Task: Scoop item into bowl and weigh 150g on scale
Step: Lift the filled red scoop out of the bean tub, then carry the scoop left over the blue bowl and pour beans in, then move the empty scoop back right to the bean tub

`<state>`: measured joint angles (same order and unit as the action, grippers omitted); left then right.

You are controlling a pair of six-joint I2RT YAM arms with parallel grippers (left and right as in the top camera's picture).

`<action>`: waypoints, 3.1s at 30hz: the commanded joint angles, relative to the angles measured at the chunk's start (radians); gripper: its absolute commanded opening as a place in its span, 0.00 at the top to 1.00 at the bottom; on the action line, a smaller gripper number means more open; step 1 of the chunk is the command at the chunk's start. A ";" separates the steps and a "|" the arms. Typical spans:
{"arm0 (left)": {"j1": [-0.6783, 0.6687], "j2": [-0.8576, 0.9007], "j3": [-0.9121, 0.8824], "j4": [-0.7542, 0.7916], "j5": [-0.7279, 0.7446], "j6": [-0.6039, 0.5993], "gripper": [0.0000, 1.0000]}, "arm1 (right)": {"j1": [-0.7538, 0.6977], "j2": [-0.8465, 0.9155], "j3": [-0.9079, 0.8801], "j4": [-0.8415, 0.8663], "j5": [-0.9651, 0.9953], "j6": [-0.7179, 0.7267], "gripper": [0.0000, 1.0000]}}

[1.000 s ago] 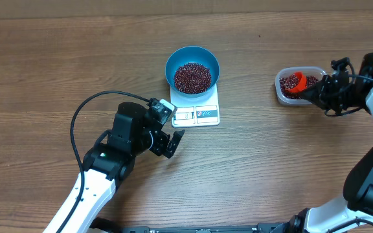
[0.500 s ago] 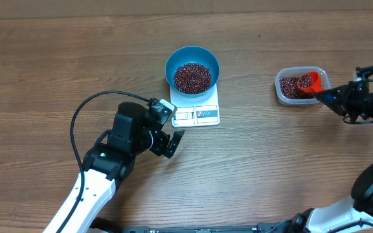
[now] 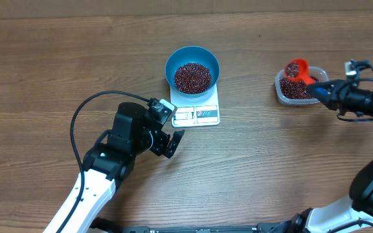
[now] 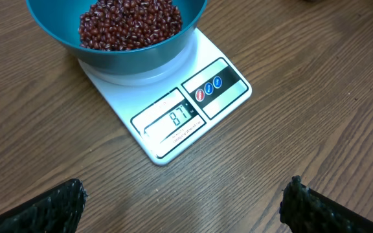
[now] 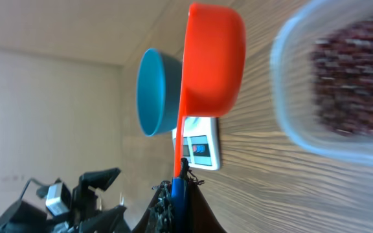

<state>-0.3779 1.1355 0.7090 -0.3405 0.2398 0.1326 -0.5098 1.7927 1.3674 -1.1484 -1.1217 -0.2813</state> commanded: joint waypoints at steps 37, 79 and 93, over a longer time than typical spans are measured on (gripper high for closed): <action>0.005 0.003 0.021 0.000 0.012 -0.010 0.00 | 0.907 -0.024 0.330 0.207 0.950 0.331 0.96; 0.005 0.003 0.021 -0.003 0.012 -0.010 0.00 | 0.690 -0.201 0.347 0.151 0.787 0.251 0.96; 0.005 0.003 0.021 -0.003 0.012 -0.010 0.00 | 0.267 -0.225 0.322 -0.043 0.800 0.219 0.96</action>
<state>-0.3779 1.1355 0.7090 -0.3439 0.2398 0.1326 -0.1974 1.5776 1.6890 -1.1919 -0.3290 -0.0429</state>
